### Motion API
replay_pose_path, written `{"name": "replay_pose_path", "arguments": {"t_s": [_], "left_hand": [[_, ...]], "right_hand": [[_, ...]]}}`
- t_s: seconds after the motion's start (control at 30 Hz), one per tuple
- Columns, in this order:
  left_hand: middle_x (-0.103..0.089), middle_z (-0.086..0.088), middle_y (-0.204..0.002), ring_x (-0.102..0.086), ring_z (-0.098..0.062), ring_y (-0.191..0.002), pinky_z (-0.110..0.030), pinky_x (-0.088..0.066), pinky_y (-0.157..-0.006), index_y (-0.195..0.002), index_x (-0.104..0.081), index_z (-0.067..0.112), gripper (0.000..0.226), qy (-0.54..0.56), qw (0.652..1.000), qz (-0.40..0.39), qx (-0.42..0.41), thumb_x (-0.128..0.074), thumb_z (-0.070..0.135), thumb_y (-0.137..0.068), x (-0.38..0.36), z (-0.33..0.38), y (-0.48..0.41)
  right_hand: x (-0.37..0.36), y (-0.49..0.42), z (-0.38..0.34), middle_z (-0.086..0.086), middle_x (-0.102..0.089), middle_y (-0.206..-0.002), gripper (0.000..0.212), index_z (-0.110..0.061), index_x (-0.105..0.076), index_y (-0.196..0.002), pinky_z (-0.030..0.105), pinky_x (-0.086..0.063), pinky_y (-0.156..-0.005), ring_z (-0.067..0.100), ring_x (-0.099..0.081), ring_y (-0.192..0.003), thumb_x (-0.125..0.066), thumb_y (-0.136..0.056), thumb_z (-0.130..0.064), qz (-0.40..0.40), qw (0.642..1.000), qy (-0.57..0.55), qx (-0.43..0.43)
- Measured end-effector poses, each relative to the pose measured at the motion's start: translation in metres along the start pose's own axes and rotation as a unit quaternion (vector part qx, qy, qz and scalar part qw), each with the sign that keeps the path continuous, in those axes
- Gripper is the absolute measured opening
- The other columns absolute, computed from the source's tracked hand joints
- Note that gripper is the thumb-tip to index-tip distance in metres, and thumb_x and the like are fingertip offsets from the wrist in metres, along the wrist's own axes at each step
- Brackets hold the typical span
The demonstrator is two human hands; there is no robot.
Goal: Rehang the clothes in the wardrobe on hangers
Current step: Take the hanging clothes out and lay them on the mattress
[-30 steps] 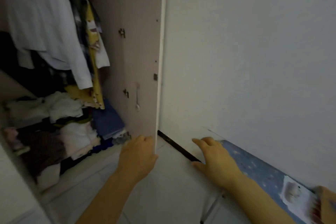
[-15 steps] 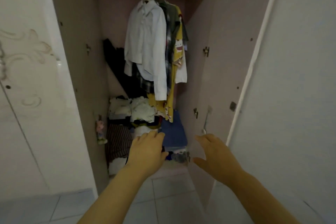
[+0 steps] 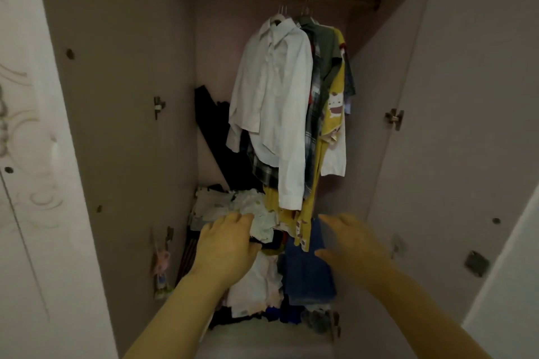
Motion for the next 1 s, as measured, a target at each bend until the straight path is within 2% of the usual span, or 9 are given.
{"name": "replay_pose_path", "arguments": {"t_s": [0.1, 0.2, 0.37, 0.47, 0.63, 0.83, 1.0], "left_hand": [[-0.04, 0.003, -0.137, -0.039, -0.016, -0.123, -0.031, -0.033, -0.097, -0.141, -0.029, 0.026, 0.055, -0.011, 1.0, 0.008, 0.003, -0.044, 0.048, -0.093, -0.002, -0.017, -0.052], [-0.039, 0.003, -0.138, -0.039, -0.016, -0.123, -0.032, -0.034, -0.098, -0.141, -0.029, 0.026, 0.055, -0.007, 1.0, 0.02, 0.007, -0.044, 0.047, -0.093, -0.007, -0.028, -0.103], [-0.04, 0.004, -0.138, -0.04, -0.015, -0.122, -0.031, -0.034, -0.097, -0.143, -0.027, 0.027, 0.056, -0.005, 0.999, 0.046, 0.011, -0.045, 0.046, -0.093, -0.021, -0.039, -0.19], [-0.041, 0.003, -0.138, -0.04, -0.018, -0.122, -0.032, -0.034, -0.097, -0.143, -0.028, 0.026, 0.058, 0.004, 0.997, 0.07, 0.022, -0.048, 0.046, -0.092, -0.028, -0.045, -0.244], [-0.042, 0.002, -0.138, -0.041, -0.019, -0.121, -0.033, -0.037, -0.097, -0.142, -0.03, 0.026, 0.058, 0.009, 0.993, 0.11, 0.041, -0.05, 0.045, -0.091, -0.021, -0.05, -0.337], [-0.039, 0.001, -0.141, -0.04, -0.019, -0.124, -0.035, -0.037, -0.1, -0.144, -0.028, 0.024, 0.059, 0.007, 0.984, 0.166, 0.059, -0.049, 0.044, -0.092, -0.002, -0.066, -0.428], [-0.044, 0.001, -0.137, -0.042, -0.017, -0.12, -0.032, -0.038, -0.098, -0.139, -0.037, 0.024, 0.052, 0.046, 0.969, 0.238, 0.047, -0.051, 0.043, -0.092, 0.014, -0.083, -0.504]], "right_hand": [[-0.001, -0.054, 0.008, 0.0, -0.042, -0.133, 0.066, -0.025, -0.033, -0.143, 0.022, -0.033, -0.098, 0.018, -0.042, -0.119, -0.061, -0.086, -0.043, 0.012, 1.0, -0.013, 0.008], [-0.003, -0.105, 0.019, 0.002, -0.046, -0.128, 0.061, -0.025, -0.036, -0.142, 0.018, -0.032, -0.095, 0.017, -0.044, -0.116, -0.06, -0.088, -0.04, 0.022, 0.999, -0.026, 0.025], [-0.008, -0.198, 0.043, 0.001, -0.036, -0.139, 0.07, -0.024, -0.023, -0.147, 0.02, -0.029, -0.101, 0.015, -0.036, -0.125, -0.057, -0.089, -0.043, 0.03, 0.998, -0.008, 0.054], [-0.006, -0.258, 0.055, 0.001, -0.033, -0.143, 0.068, -0.024, -0.023, -0.147, 0.023, -0.028, -0.104, 0.018, -0.034, -0.128, -0.055, -0.09, -0.043, 0.05, 0.995, -0.022, 0.08], [0.015, -0.355, 0.067, -0.002, -0.035, -0.141, 0.063, -0.028, -0.024, -0.146, 0.024, -0.031, -0.103, 0.017, -0.035, -0.127, -0.053, -0.092, -0.042, 0.111, 0.984, -0.023, 0.134], [0.055, -0.459, 0.056, 0.002, -0.034, -0.141, 0.06, -0.025, -0.027, -0.146, 0.026, -0.031, -0.102, 0.019, -0.036, -0.124, -0.052, -0.093, -0.037, 0.175, 0.962, -0.005, 0.208], [0.093, -0.538, 0.046, 0.005, -0.037, -0.139, 0.058, -0.022, -0.03, -0.145, 0.029, -0.03, -0.103, 0.022, -0.037, -0.123, -0.053, -0.093, -0.033, 0.242, 0.943, 0.027, 0.225]]}}
Point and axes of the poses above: each hand's wrist, its own y-axis away from the middle knuckle, its own x-axis out of the back of the hand, z = x × y, the point moved 4 cm from there along -y, towards the middle knuckle
